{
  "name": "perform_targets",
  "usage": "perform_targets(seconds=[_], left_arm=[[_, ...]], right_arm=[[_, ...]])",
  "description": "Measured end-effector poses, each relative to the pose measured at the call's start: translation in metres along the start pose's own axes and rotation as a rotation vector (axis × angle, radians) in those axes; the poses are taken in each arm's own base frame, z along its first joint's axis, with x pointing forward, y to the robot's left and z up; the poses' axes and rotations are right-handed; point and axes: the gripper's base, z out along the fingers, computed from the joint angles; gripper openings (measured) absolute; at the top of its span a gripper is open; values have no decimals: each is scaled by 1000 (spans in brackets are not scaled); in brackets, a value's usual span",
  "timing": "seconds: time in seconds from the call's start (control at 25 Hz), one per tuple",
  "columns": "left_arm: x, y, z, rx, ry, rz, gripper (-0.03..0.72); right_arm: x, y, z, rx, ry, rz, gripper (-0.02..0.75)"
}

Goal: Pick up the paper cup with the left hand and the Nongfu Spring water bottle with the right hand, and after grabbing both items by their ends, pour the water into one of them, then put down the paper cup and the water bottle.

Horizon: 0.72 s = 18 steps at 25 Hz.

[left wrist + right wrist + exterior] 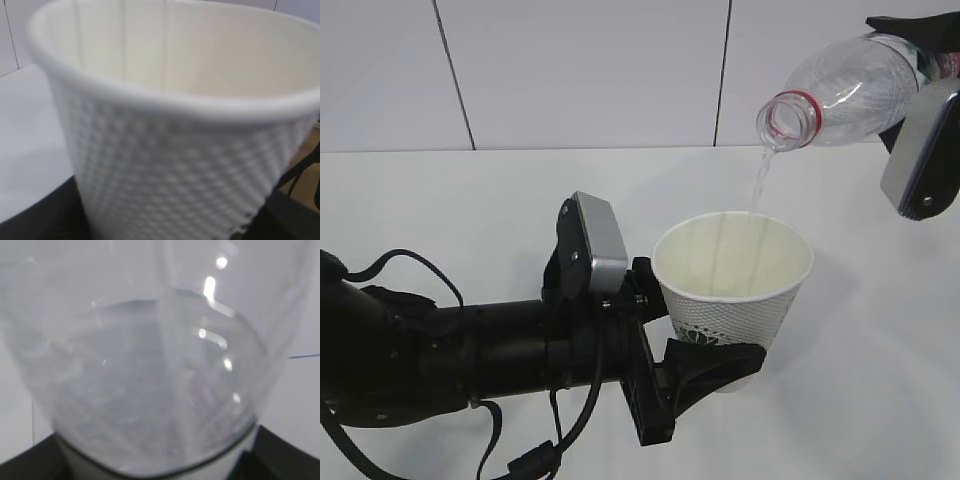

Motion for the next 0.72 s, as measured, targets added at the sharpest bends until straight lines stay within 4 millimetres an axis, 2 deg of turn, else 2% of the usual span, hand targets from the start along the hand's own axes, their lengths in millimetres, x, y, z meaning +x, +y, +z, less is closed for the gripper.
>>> perform_targets(seconds=[0.72], left_arm=[[0,0,0,-1,3,0,538]], right_arm=[[0,0,0,0,0,-2,456]])
